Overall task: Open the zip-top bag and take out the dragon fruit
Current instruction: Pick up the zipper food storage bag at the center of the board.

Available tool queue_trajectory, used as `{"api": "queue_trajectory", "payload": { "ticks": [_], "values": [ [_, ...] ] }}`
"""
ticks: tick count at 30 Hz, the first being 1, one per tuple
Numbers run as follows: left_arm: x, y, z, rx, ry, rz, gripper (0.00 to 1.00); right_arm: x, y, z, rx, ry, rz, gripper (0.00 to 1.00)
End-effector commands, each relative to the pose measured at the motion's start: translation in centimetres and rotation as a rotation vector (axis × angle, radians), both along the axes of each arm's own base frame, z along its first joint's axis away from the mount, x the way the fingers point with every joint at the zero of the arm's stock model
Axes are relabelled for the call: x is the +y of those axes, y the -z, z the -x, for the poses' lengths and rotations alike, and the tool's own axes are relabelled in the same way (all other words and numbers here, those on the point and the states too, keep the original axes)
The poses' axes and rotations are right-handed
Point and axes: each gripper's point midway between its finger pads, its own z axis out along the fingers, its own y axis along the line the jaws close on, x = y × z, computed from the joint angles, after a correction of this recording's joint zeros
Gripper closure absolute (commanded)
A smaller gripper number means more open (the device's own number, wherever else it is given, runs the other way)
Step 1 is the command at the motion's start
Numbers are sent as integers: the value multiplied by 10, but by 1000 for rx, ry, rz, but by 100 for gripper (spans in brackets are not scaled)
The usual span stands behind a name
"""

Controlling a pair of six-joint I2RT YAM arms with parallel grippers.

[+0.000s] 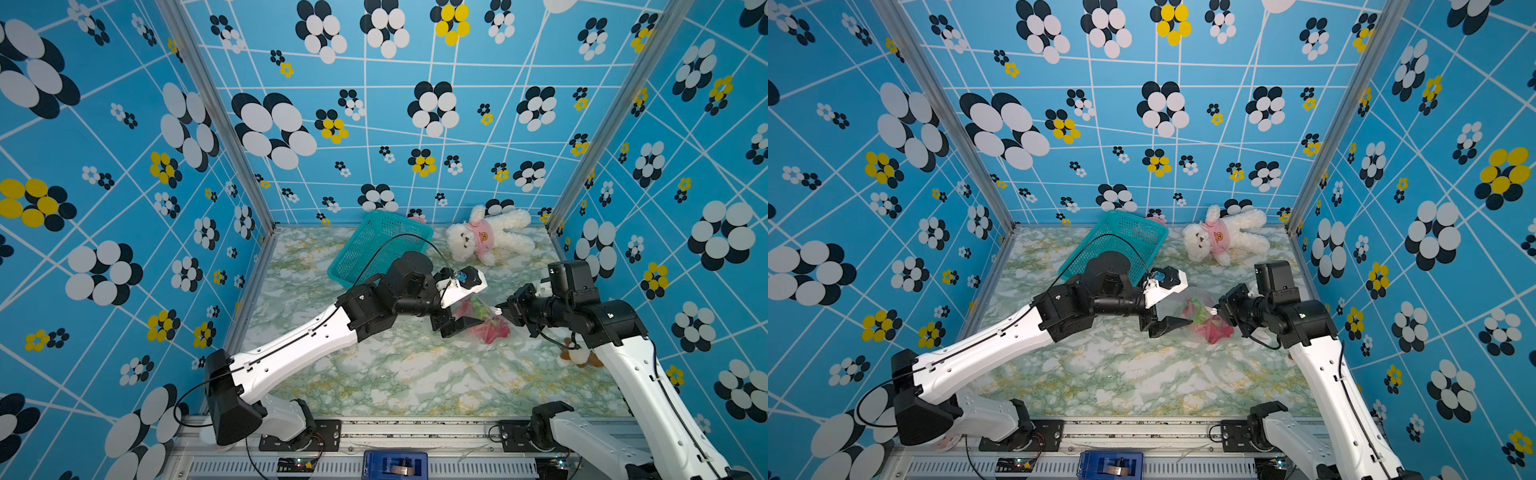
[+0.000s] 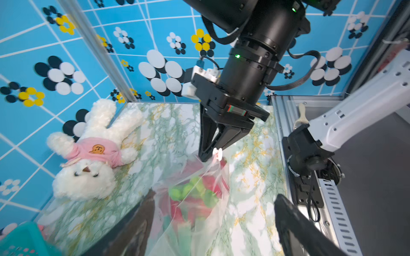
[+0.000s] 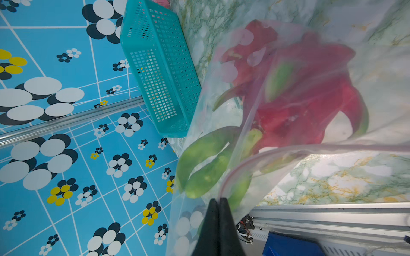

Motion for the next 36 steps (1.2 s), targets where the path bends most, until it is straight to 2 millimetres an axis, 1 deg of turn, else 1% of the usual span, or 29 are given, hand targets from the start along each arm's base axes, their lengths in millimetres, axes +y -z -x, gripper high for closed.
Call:
{"api": "queue_trajectory", "payload": {
  "ticks": [1, 4, 6, 7, 14, 16, 17, 20, 21, 22, 23, 24, 25, 28, 30, 33, 36],
  "values": [
    [-2, 6, 31, 36, 179, -37, 20, 4, -13, 1, -25, 13, 5, 100],
    [-3, 13, 29, 21, 190, -60, 32, 8, -12, 2, -22, -3, 17, 100],
    [-7, 15, 27, 25, 194, -65, 44, 11, -13, 2, -24, -13, 18, 100],
    [-9, 17, 26, 29, 196, -69, 49, 12, -14, 2, -23, -18, 20, 100],
    [-27, 36, 1, -4, 138, -105, 51, 20, -16, 1, -19, -50, 24, 100],
    [-30, 43, -5, -15, 119, -127, 55, 20, -18, 0, -22, -56, 29, 100],
    [-31, 46, -8, -20, 115, -134, 55, 20, -18, 0, -21, -60, 32, 100],
    [-34, 48, -17, -37, 82, -140, 56, 21, -17, 1, -16, -68, 31, 100],
    [-35, 48, -20, -47, 73, -139, 63, 21, -17, 1, -16, -69, 30, 100],
    [-34, 47, -23, -61, 59, -141, 63, 21, -16, 2, -15, -70, 30, 100],
    [-34, 46, -27, -73, 42, -141, 61, 21, -16, 2, -14, -70, 30, 100],
    [-32, 43, -30, -87, 30, -135, 52, 21, -16, 2, -15, -71, 31, 100],
    [-30, 40, -33, -96, 17, -130, 50, 21, -16, 3, -16, -73, 32, 100],
    [-22, 27, -42, -129, -26, -97, 46, 21, -14, 3, -12, -73, 31, 100],
    [-18, 23, -45, -129, -29, -80, 45, 22, -13, 3, -10, -73, 27, 100],
    [-17, 26, -51, -118, -22, -91, 45, 23, -13, 2, -8, -75, 24, 100],
    [-19, 23, -50, -118, -7, -80, 46, 23, -12, 2, -5, -74, 26, 100]
  ]
}}
